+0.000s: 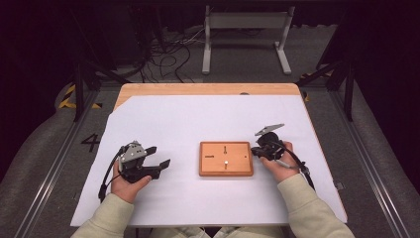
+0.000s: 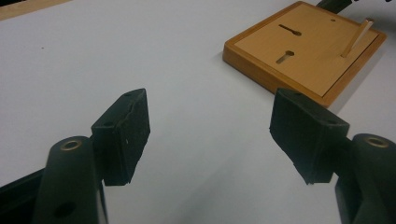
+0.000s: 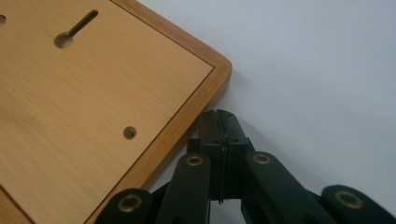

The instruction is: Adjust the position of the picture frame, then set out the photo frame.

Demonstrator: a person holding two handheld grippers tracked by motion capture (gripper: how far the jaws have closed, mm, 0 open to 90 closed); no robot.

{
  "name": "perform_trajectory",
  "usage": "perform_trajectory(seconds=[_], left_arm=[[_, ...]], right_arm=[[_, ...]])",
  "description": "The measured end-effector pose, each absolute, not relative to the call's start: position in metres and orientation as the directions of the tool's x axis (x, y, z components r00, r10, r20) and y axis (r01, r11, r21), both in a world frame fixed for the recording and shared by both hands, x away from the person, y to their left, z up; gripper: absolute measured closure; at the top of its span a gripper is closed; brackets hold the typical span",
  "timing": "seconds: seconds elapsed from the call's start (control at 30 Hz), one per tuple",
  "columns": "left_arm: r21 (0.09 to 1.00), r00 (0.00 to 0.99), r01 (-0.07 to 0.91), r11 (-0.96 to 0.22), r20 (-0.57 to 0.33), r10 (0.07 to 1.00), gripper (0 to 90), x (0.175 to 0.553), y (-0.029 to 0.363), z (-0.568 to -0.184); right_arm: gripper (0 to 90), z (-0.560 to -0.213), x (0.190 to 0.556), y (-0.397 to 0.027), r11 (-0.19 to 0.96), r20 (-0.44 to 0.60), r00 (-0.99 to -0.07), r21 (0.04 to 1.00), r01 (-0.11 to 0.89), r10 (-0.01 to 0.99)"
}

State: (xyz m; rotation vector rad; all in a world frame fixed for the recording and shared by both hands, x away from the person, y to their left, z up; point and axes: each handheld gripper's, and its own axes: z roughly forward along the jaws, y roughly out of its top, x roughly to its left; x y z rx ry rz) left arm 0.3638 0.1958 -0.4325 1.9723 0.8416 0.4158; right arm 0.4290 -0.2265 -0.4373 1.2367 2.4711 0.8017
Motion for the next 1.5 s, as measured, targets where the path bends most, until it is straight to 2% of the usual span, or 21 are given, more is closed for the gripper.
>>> perform_trajectory(seconds=[0.17, 0.23, 0.3, 0.4, 0.5, 0.57, 0.77, 0.87, 0.97, 1.17, 1.5], left_arm=[[0.856, 0.709, 0.391, -0.339, -0.045, 0.703, 29.0, 0.363, 0.197, -0.432], [0.856, 0.71, 0.392, -0.337, -0.048, 0.703, 29.0, 0.363, 0.197, -0.432], [0.858, 0.71, 0.391, -0.333, -0.051, 0.702, 29.0, 0.364, 0.197, -0.431], [0.86, 0.711, 0.387, -0.332, -0.049, 0.701, 28.9, 0.365, 0.197, -0.428], [0.865, 0.71, 0.389, -0.316, -0.064, 0.701, 28.6, 0.365, 0.195, -0.422], [0.869, 0.714, 0.376, -0.322, -0.05, 0.698, 28.4, 0.366, 0.194, -0.418], [0.872, 0.705, 0.386, -0.301, -0.068, 0.706, 27.5, 0.377, 0.189, -0.409], [0.877, 0.703, 0.391, -0.278, -0.09, 0.705, 26.9, 0.381, 0.188, -0.405], [0.88, 0.701, 0.388, -0.274, -0.088, 0.708, 25.1, 0.384, 0.185, -0.402], [0.882, 0.708, 0.386, -0.269, -0.097, 0.699, 22.4, 0.39, 0.174, -0.399], [0.905, 0.783, 0.321, -0.279, -0.088, 0.615, 21.3, 0.392, 0.137, -0.393]], right_arm=[[90.0, -0.435, 0.423, -0.217, 0.504, 0.004, -0.614, 0.568, 0.651, 0.789], [90.0, -0.432, 0.421, -0.22, 0.49, 0.022, -0.614, 0.58, 0.65, 0.789], [90.0, -0.425, 0.417, -0.223, 0.495, -0.007, -0.618, 0.606, 0.623, 0.786], [85.8, -0.413, 0.411, -0.228, 0.498, -0.024, -0.639, 0.648, 0.576, 0.769], [75.6, -0.399, 0.404, -0.239, 0.493, -0.061, -0.667, 0.724, 0.482, 0.742], [71.5, -0.392, 0.4, -0.246, 0.468, -0.054, -0.67, 0.758, 0.455, 0.74], [53.4, -0.379, 0.392, -0.269, 0.344, -0.03, -0.686, 0.88, 0.326, 0.727], [46.3, -0.382, 0.391, -0.275, 0.294, -0.015, -0.704, 0.914, 0.278, 0.71], [37.3, -0.385, 0.392, -0.276, 0.291, -0.013, -0.713, 0.918, 0.27, 0.701], [35.6, -0.385, 0.391, -0.278, 0.283, -0.01, -0.708, 0.921, 0.268, 0.706], [37.3, -0.389, 0.391, -0.285, 0.261, 0.022, -0.697, 0.918, 0.298, 0.717]])
